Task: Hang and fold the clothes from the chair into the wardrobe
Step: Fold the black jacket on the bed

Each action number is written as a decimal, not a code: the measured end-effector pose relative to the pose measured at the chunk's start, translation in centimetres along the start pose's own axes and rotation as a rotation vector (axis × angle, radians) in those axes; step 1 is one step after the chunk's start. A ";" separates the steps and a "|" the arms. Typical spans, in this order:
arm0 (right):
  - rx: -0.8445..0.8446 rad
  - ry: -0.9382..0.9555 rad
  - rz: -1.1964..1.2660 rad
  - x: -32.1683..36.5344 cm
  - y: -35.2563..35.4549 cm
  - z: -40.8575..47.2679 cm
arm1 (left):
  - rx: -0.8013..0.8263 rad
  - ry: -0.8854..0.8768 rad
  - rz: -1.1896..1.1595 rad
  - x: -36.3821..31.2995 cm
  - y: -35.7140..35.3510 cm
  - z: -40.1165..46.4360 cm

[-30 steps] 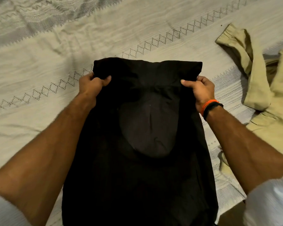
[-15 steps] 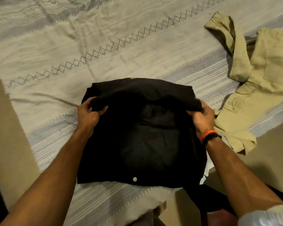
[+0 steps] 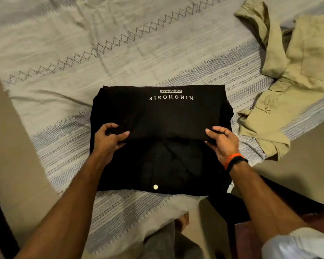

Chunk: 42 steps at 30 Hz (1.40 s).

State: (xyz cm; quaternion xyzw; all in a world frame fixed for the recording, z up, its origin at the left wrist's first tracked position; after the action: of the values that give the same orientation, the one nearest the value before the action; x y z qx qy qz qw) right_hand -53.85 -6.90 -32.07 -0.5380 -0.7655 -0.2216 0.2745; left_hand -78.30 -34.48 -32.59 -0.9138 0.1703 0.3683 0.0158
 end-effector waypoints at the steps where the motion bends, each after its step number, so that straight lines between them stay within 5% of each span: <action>1: -0.010 0.011 0.005 -0.2 0.2 -0.2 | -0.034 -0.031 0.010 0.1 0.3 0.0; 4: -0.060 0.018 -0.076 -2.5 1.6 -0.1 | -0.124 -0.110 0.220 1.3 1.8 0.1; 11: -0.249 0.194 -0.721 -2.5 1.4 -1.5 | -0.237 -0.223 0.748 1.0 0.5 -0.4; 13: -0.327 0.328 -0.875 -1.1 0.1 -2.9 | -0.302 -0.211 0.882 0.3 -0.7 -1.3; 15: -0.399 0.591 -1.108 0.7 -2.3 -4.7 | -0.386 -0.385 1.013 -1.2 -2.7 -2.8; 19: -0.158 0.977 -1.285 1.4 -8.9 -6.0 | -0.286 -0.894 1.112 -4.0 -8.5 -4.2; 24: -0.055 0.973 -1.579 -0.3 -11.5 -2.2 | -0.099 -0.892 1.459 -2.2 -11.2 -0.2; 37: 0.009 0.949 -1.601 -3.6 -11.4 3.3 | -0.047 -0.972 1.447 1.3 -11.1 4.8; 42: -0.217 0.998 -1.574 1.8 -9.1 3.4 | -0.181 -0.938 1.424 -2.5 -8.8 4.9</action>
State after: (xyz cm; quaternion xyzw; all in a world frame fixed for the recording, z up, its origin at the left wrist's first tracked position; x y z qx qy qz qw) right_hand -63.52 -6.43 -33.85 0.2691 -0.6782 -0.6190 0.2906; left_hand -80.44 -24.70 -35.31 -0.3398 0.6494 0.6426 -0.2233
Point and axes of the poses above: each hand's wrist, its own z-axis towards the middle knuckle, its own y-axis out of the back of the hand, x = y × z, the point moved 7 cm from there along z, towards the middle knuckle, and after that the axes turned 1 degree about x, right-handed, at the moved point
